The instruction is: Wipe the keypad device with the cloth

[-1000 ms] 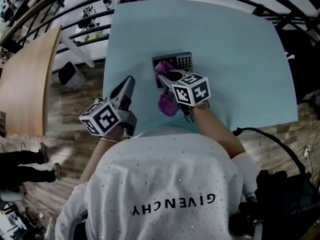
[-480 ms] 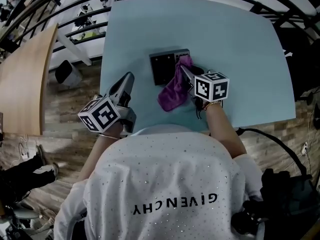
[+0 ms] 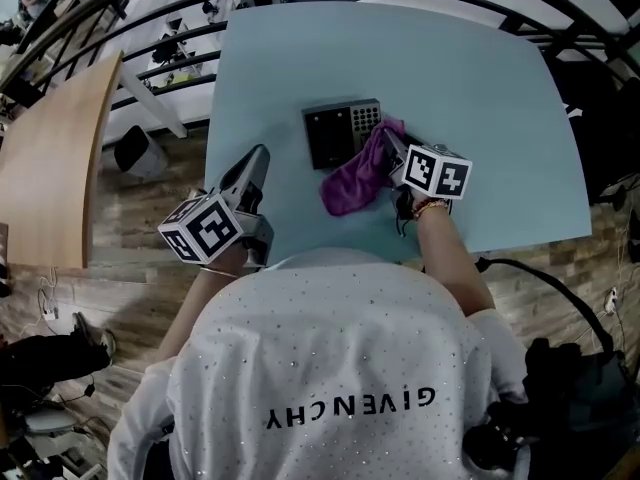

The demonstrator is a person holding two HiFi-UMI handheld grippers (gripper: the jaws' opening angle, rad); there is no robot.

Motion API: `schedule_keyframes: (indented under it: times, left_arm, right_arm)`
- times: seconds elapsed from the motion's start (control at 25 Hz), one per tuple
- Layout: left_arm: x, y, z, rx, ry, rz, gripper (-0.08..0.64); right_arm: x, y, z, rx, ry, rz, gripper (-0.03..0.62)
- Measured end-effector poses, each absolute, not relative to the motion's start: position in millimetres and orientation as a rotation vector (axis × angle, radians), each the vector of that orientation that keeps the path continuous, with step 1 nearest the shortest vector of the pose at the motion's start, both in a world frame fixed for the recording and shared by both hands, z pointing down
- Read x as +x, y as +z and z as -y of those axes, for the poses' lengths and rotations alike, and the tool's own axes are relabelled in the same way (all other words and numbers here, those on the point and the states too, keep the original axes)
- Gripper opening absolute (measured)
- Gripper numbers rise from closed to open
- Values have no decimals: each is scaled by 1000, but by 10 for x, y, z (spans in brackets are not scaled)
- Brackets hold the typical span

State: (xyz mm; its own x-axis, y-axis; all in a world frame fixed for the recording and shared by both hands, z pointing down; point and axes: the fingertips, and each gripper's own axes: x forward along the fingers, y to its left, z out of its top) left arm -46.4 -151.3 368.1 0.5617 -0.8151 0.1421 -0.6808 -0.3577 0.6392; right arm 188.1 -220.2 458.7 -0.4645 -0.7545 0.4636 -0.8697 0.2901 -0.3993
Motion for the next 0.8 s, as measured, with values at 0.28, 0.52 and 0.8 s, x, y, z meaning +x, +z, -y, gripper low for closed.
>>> schedule_keyframes:
  times: [0.28, 0.52, 0.8]
  left_arm:
    - [-694, 3721, 1233, 2077, -245, 1238, 1]
    - [-816, 3754, 1104, 2003, -314, 1235, 0]
    - [-954, 3816, 1012, 1965, -316, 1228, 0]
  right_arm:
    - [1090, 4372, 2004, 1241, 838, 2508, 44]
    - [420, 4525, 1660, 919, 534, 2451, 44]
    - [51, 4658, 1591, 825, 501, 2417, 44]
